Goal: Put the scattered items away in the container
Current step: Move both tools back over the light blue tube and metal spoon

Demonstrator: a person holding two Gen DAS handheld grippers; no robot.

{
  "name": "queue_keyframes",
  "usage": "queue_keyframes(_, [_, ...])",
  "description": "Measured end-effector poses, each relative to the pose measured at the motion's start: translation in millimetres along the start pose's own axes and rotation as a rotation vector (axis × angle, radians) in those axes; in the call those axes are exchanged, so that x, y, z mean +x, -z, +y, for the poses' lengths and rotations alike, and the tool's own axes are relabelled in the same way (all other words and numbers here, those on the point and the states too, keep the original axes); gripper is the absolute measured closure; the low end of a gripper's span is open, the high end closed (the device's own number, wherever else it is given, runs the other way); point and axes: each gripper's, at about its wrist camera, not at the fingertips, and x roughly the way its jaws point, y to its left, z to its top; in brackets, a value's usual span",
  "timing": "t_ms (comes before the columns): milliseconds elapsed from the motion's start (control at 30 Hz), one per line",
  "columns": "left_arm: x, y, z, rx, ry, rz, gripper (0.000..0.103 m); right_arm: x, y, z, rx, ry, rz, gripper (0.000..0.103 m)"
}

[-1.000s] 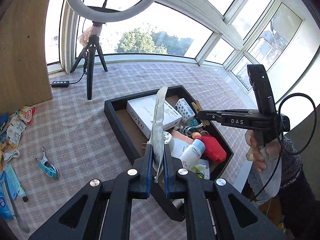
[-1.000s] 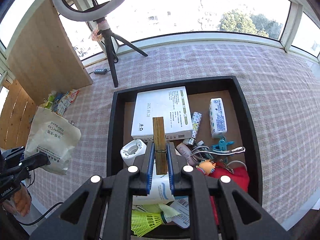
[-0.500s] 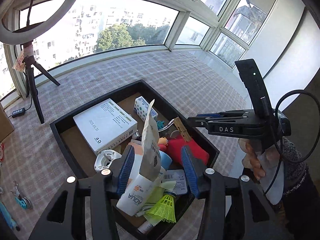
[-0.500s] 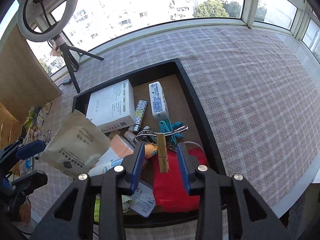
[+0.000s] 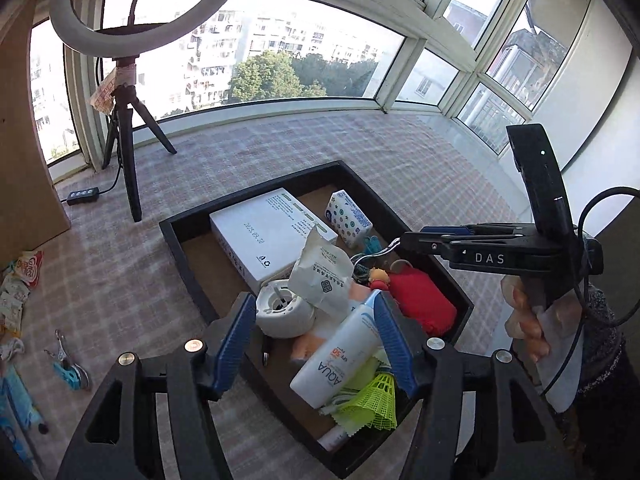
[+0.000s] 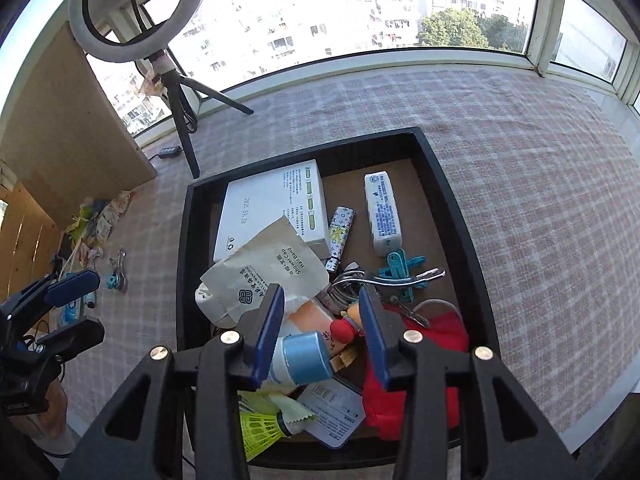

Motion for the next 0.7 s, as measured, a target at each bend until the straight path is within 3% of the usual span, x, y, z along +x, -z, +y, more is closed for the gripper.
queue_keyframes(400, [-53.5,50.0,115.2,-0.209,-0.171,-0.024,0.045,31.9,-15.8,109.7,-0.191,-0.104,0.049,0.065])
queue_keyframes(700, [-92.4,122.5,219.4,-0.389,-0.324,0.0,0.064,55.0,-20.4,231.2,-0.39,-0.224,0.097,0.065])
